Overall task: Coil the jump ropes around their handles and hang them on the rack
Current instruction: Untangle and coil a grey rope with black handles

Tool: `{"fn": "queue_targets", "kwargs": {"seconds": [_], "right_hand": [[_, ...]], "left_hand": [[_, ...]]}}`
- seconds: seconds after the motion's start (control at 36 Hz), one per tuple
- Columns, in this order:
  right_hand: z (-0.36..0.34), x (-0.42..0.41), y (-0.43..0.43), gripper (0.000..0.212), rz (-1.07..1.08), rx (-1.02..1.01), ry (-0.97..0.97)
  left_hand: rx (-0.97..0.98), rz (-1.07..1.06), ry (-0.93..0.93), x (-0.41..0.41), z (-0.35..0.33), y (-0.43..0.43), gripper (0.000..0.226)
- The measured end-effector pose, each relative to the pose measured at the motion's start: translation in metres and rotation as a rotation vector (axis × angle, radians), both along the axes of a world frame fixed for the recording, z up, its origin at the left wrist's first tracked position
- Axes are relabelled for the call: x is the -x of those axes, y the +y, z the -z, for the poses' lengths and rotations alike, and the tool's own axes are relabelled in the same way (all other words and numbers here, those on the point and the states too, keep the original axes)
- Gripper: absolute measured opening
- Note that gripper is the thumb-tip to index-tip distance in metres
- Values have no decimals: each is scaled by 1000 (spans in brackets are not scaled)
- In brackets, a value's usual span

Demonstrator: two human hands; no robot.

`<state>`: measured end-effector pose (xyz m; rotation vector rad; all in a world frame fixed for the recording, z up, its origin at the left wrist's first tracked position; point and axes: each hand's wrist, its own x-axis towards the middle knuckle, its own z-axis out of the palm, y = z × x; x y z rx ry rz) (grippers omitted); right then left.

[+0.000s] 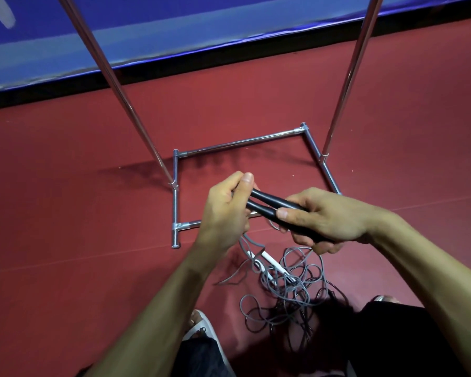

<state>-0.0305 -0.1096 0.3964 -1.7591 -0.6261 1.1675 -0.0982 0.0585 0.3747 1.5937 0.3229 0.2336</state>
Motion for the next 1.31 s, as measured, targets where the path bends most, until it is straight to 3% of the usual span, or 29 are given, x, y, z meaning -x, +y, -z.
{"fn": "queue_targets", "kwargs": {"seconds": [0.19, 0.39, 0.86, 1.03, 1.14, 1.22, 1.31], "right_hand": [[-2, -2, 0, 32, -27, 20, -20], [-1, -5, 1, 43, -34, 19, -17], [1, -11, 2, 41, 5, 8, -2], [4, -11, 5, 44, 20, -101, 12], [5, -12, 15, 55, 327, -262, 3], [14, -13, 24, 62, 753, -427, 255], [32, -1, 35, 57, 1072, -452, 486]], "left_hand": [[81, 10, -2, 2, -1, -3, 33], [31, 4, -29, 2, 1, -5, 31], [106, 15, -19, 1, -4, -4, 27], [91, -34, -64, -2, -5, -3, 34], [125, -160, -91, -9, -7, 9, 35], [178, -262, -131, -12, -9, 18, 36], [194, -356, -178, -14, -12, 20, 39]]}}
